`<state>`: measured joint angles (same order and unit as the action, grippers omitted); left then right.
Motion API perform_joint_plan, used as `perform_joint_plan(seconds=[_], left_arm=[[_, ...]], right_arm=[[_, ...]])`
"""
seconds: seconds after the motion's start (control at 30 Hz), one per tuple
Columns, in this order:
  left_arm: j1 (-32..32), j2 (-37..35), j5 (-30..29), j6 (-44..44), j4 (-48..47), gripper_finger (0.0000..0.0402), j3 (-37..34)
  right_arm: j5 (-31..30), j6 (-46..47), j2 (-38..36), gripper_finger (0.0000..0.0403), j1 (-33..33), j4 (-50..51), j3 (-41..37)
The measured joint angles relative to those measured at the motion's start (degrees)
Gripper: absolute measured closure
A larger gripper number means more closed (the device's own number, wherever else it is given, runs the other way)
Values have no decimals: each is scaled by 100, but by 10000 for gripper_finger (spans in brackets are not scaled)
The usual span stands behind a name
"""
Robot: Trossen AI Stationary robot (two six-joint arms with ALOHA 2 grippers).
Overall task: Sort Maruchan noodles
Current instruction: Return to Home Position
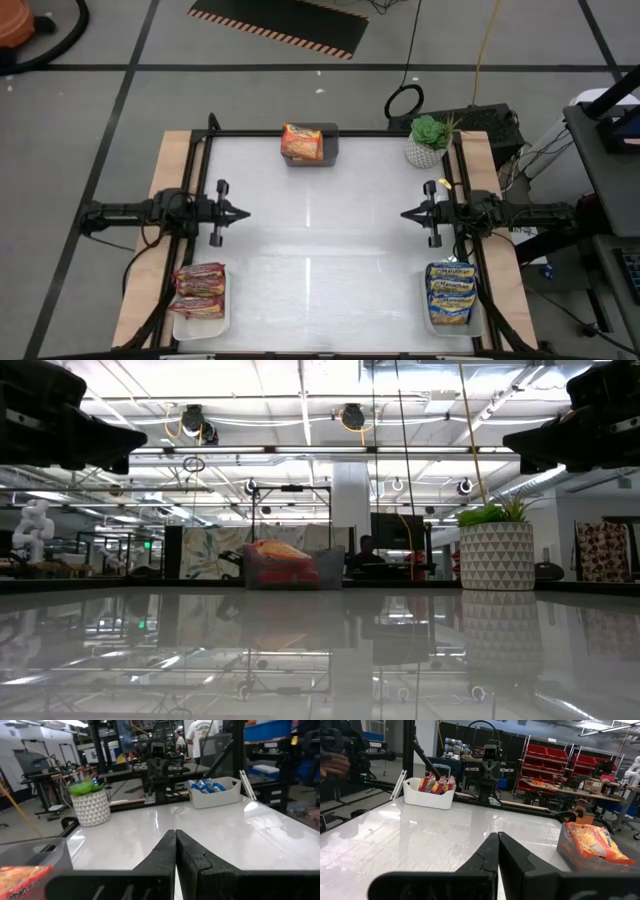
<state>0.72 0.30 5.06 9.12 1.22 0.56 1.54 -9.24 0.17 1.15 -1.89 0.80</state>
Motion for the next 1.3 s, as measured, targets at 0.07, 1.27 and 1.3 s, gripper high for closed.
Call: perform_joint_plan(seconds=[0.07, 1.27, 1.3], left_arm=[[-40, 0, -17, 42, 1, 396, 0], [-44, 7, -61, -105, 0, 396, 0], [-43, 7, -61, -105, -1, 396, 0]], right_arm=[[0, 1, -1, 403, 0, -1, 0], [0, 1, 1, 403, 2, -2, 0], [0, 1, 1, 403, 2, -2, 0]])
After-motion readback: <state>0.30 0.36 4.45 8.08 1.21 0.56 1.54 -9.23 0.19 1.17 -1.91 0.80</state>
